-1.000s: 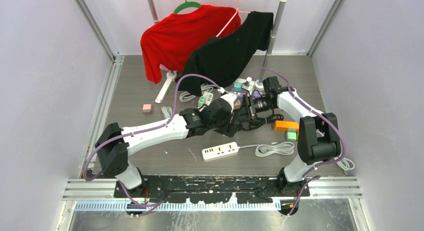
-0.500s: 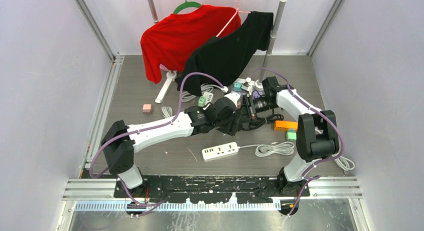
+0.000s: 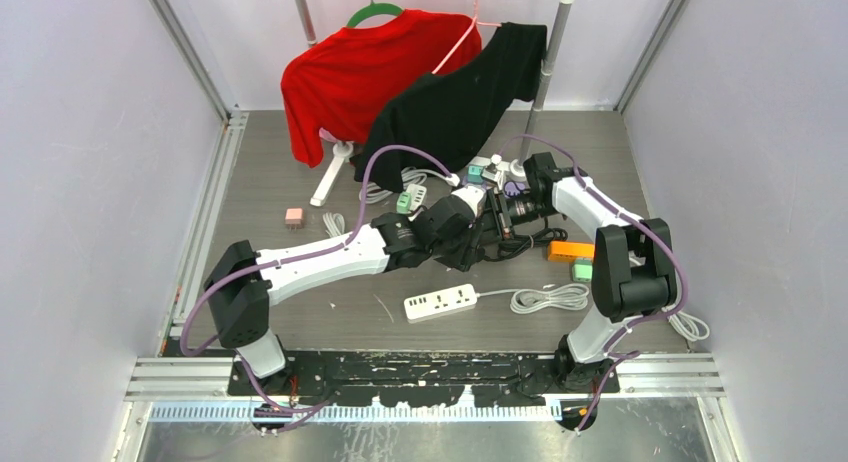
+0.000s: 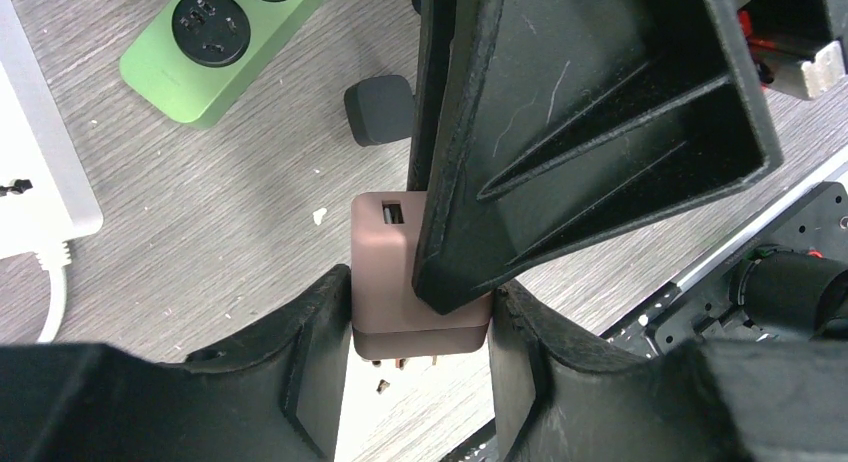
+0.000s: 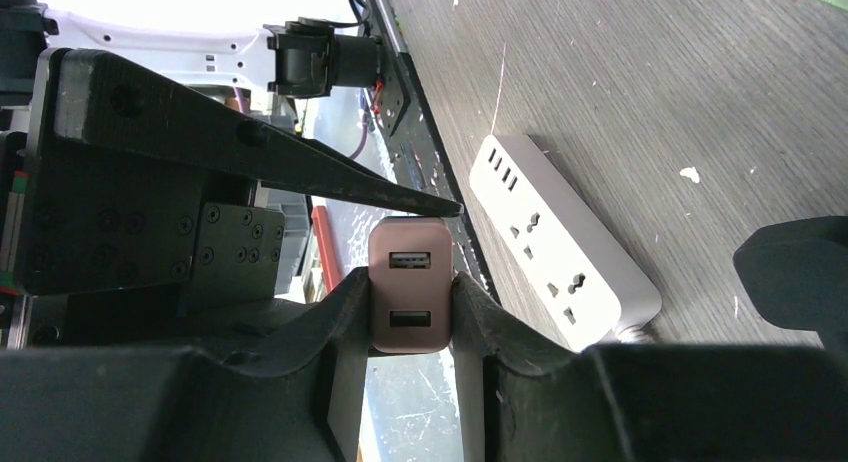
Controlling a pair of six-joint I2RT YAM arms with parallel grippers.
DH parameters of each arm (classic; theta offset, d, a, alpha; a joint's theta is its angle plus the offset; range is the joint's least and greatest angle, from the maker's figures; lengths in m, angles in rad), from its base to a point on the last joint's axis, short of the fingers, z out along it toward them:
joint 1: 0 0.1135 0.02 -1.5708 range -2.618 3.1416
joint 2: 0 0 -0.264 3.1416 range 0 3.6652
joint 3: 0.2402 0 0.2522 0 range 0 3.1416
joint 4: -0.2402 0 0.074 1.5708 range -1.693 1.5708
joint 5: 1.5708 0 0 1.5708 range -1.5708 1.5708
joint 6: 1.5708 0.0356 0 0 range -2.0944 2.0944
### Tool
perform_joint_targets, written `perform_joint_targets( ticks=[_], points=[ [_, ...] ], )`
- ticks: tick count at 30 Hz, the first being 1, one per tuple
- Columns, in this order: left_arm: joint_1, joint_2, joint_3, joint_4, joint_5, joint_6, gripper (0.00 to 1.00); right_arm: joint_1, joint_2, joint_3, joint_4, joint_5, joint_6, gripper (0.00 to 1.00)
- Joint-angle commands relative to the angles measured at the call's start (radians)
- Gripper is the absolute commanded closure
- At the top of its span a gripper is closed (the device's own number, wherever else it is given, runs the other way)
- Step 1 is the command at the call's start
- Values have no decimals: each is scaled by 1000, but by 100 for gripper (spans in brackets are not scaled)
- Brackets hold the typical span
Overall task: Pull the plug off the socket
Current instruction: Place the plug at the center of the board.
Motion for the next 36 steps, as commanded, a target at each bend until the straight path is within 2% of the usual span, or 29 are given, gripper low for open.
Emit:
perform_joint_targets(
  ticks=[1,7,9,14,18,27,28,32,36],
  points=[
    [4,-18,-5,25,-22,9,99,5,-7,43,-51,-33,-47,65],
    [3,-72,-114,78,-59,-14,100,5,-20,55,-121,-38,-156,27],
    [3,-100,-168,108,-70,-27,100,5,-25,57,-146,-45,-204,1],
    [16,-169,-280,141,-98,-60,100,5,-25,71,-227,-56,-340,0],
    [40,-230,-361,102,-198,-90,100,3,-29,80,-291,-64,-460,0],
    [202,-404,-502,30,-205,-101,100,-3,-27,77,-297,-57,-501,0],
    [218,-459,-518,28,-213,-101,100,-5,-27,77,-297,-55,-503,0],
    [324,-566,-589,35,-180,-86,100,-6,-25,77,-296,-53,-507,0],
    [531,-656,-673,74,-65,-81,100,-8,-24,76,-292,-52,-508,0]
  ],
)
